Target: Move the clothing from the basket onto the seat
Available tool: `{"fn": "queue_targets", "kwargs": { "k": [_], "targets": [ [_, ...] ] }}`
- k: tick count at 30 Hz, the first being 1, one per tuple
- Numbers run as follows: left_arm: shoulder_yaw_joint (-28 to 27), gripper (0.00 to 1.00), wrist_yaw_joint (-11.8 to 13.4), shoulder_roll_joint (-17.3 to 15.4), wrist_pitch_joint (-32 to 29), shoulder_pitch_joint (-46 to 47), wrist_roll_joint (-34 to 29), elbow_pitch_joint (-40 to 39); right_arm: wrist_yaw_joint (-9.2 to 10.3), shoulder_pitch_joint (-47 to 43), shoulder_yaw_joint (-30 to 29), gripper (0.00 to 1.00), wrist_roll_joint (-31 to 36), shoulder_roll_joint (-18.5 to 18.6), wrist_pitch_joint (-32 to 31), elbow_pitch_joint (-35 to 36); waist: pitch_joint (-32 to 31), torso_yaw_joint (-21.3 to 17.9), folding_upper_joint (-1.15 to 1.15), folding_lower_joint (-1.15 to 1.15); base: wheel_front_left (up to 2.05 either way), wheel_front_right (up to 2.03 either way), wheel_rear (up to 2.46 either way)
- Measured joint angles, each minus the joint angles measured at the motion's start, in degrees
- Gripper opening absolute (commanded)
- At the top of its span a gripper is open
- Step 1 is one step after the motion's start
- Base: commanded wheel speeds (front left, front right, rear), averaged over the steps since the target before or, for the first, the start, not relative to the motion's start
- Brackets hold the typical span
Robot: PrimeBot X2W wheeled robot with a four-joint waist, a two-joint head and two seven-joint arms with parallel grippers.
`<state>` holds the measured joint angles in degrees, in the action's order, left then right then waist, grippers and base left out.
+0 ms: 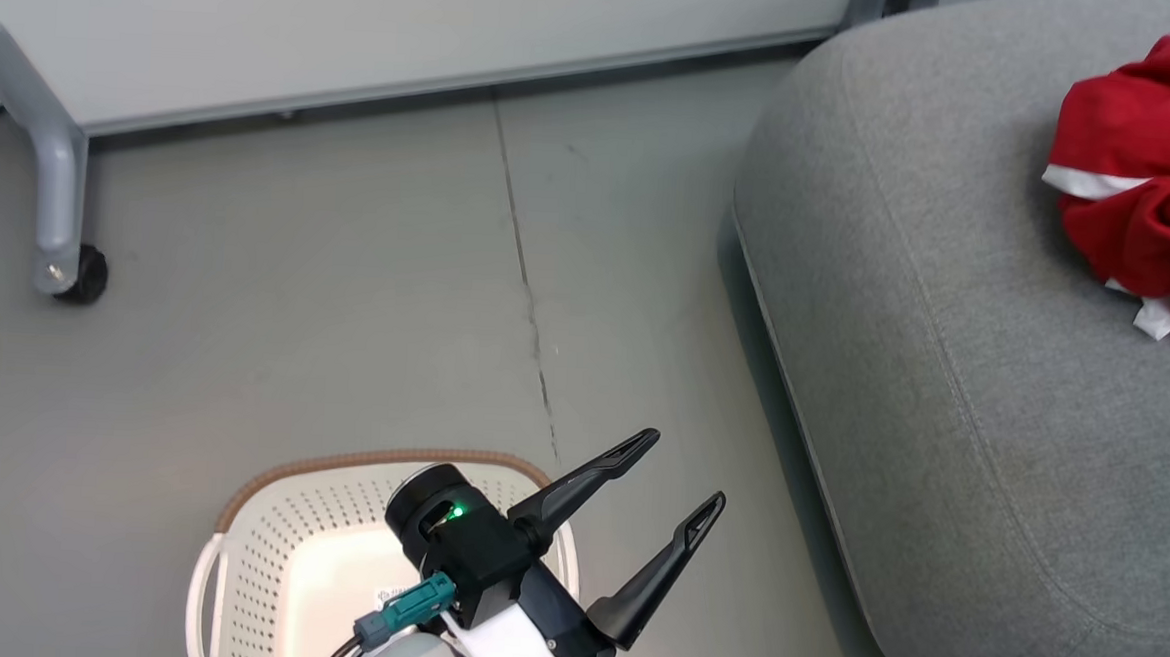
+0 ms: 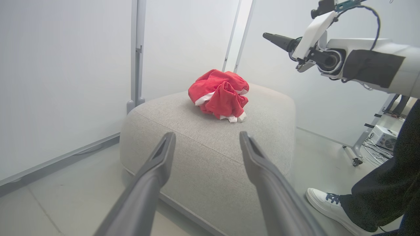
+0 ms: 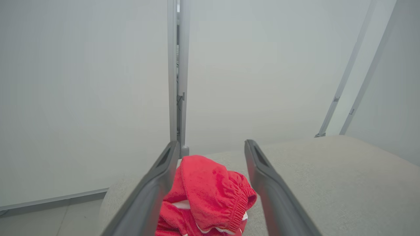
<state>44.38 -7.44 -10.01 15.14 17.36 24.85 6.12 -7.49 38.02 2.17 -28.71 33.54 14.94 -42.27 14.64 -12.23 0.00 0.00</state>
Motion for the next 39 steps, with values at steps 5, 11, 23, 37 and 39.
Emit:
{"fn": "queue_targets", "kwargs": {
  "k": [5,11,23,37,39],
  "targets": [
    [-1.8,1.0,0.0,1.3,0.0,-2.3,0.0,0.1,0.0,-6.0,-1.7,1.0,0.6,-1.1,0.0,12.8,-3.9,0.5,0.0,0.0,0.0,0.0,0.0],
    [-6.5,1.0,0.0,3.3,0.0,-6.2,0.9,-0.7,0.0,-16.6,-1.8,1.0,1.5,-4.4,0.0,30.3,-8.4,2.9,0.0,0.0,0.0,0.0,0.0],
    [-18.0,1.0,0.0,6.0,0.0,-11.4,-2.3,-3.6,0.0,-26.8,-1.6,1.0,7.3,-13.3,0.0,40.5,-13.2,9.9,0.0,0.0,0.0,0.0,0.0],
    [-35.3,1.0,0.0,7.1,0.0,-16.5,-6.4,-2.0,0.01,-34.1,-2.8,1.0,9.6,-24.9,0.0,39.2,-15.2,16.5,0.0,0.0,0.0,0.0,0.0],
    [-35.3,1.0,0.0,7.2,0.0,-17.4,-6.1,-1.3,0.0,-35.0,-3.2,1.0,12.0,-26.3,0.0,37.8,-15.4,17.1,0.0,0.0,0.0,0.0,0.0]
  ]
}}
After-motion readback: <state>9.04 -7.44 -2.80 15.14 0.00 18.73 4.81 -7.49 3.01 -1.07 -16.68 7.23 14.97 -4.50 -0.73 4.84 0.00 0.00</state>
